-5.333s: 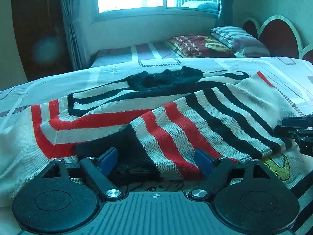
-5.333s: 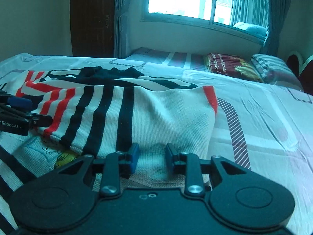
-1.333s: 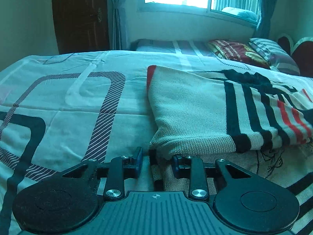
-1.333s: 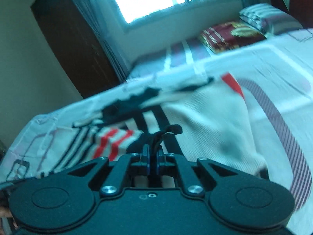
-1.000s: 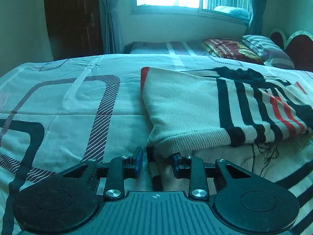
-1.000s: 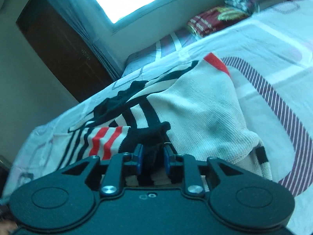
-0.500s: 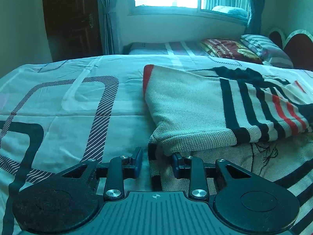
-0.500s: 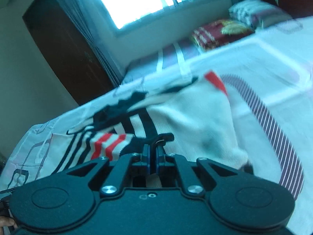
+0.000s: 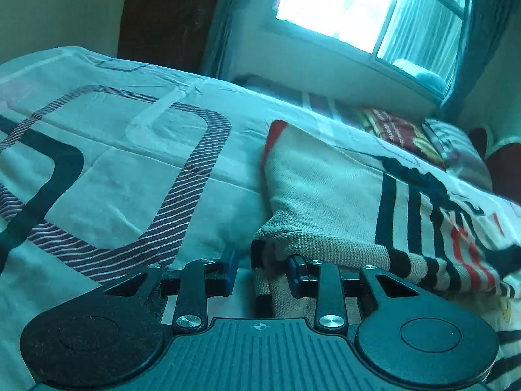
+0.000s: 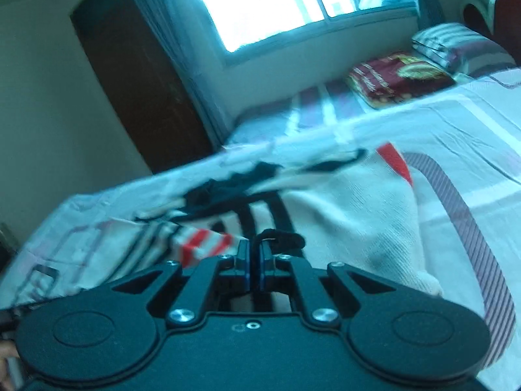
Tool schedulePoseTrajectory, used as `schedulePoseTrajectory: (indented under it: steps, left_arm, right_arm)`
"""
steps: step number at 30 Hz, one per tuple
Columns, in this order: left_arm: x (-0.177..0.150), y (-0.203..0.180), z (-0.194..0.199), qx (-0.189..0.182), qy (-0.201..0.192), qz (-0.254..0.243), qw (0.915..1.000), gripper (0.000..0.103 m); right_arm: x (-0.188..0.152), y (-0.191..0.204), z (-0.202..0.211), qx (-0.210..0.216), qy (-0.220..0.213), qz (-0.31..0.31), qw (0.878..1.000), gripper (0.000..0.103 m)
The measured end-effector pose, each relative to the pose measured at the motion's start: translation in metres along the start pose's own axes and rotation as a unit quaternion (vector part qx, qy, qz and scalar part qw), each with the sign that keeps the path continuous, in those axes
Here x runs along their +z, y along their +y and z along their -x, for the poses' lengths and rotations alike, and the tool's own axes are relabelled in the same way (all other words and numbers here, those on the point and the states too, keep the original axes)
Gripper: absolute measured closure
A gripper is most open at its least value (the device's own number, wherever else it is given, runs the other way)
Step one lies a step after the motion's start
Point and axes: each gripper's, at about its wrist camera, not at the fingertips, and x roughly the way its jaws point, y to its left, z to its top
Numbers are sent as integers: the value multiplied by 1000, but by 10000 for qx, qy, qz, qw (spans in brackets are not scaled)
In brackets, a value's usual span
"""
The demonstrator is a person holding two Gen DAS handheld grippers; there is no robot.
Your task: Fold small clothes
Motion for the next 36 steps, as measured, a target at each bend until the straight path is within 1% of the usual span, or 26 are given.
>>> schedulePoseTrajectory:
  steps: [1,3,4,5,6,7,8,10,11,12,13,14,17,20,21,22,23,25,26,27,28,29,32,35,36]
  left_arm:
    - [1,-5,2,43,29,-139,9999,70]
    - [2,-12,9,25,-62,-417,9991,70]
    - [1,-17,14,-14,-174,-643,9978,68]
    - [1,-23,18,24,-284,-894,9956,54]
    - [1,-28,21,121,-400,-1145,9925,34]
    - [1,-33,23,188,-526,-1358,9892,31]
    - [0,-37,24,237,-648,-1543,9856,31]
    - [4,-42,25,119,-699,-1681,9832,31]
    - [5,-44,22,79,-638,-1696,9834,33]
    - [6,-44,19,93,-544,-1708,9838,54]
    - [7,-42,13,124,-417,-1670,9850,68]
    - [10,-39,8,118,-267,-1537,9877,73]
    - [9,-27,4,102,-291,-1103,9934,73]
    - [1,-23,2,173,-283,-1069,9937,73]
    - [-1,-24,0,173,-225,-1130,9932,73]
    - [-4,-27,-2,203,-212,-1290,9912,73]
    - [-5,-31,-2,250,-208,-1480,9885,73]
    - [-4,-32,1,223,-64,-1776,9838,73]
    - [-2,-31,5,190,9,-1900,9816,69]
    - [-1,-27,12,167,42,-1964,9804,53]
    - [0,-22,23,90,-23,-1930,9811,46]
    - [2,-17,34,-32,-126,-1838,9829,44]
    - [14,-20,53,-270,-383,-1615,9858,44]
    - [18,-41,42,-534,-385,-1479,9868,44]
    - [17,-48,33,-605,-305,-1452,9871,44]
  right_arm:
    - [-2,-5,-5,-121,173,-117,9997,97]
    - [-6,-15,-7,-51,281,-364,9989,96]
    - [-7,-17,-5,-19,288,-421,9987,90]
    - [-8,-19,-2,-19,272,-450,9986,81]
    - [-9,-21,-1,-1,242,-510,9984,76]
    - [-9,-24,0,60,231,-607,9979,75]
    - [-11,-27,-1,146,255,-739,9968,75]
    - [-11,-32,-6,264,313,-971,9944,76]
    - [-10,-34,-9,331,353,-1052,9933,80]
    - [-10,-34,-11,396,397,-1083,9925,86]
    - [-10,-32,-14,393,434,-1041,9928,90]
    - [-9,-28,-14,342,442,-930,9941,96]
    - [-5,-17,-3,433,159,-602,9971,97]
    - [-5,-10,4,346,-28,-261,9991,97]
    - [-7,-10,1,181,49,-162,9997,97]
    - [-10,-13,-8,-15,275,-121,9995,97]
    - [-12,-15,-19,-113,584,-108,9982,96]
    - [-12,-16,-16,-115,494,-114,9986,97]
    - [-11,-15,-12,-189,420,-119,9989,90]
    - [-10,-14,-5,-269,288,-104,9992,85]
    - [-10,-13,2,-301,148,-52,9994,85]
    - [-9,-11,9,-252,43,16,9997,86]
    - [-7,2,18,-144,-68,414,9990,87]
    - [-6,22,11,-106,5,956,9954,87]
    - [-8,28,7,-107,48,1062,9943,87]
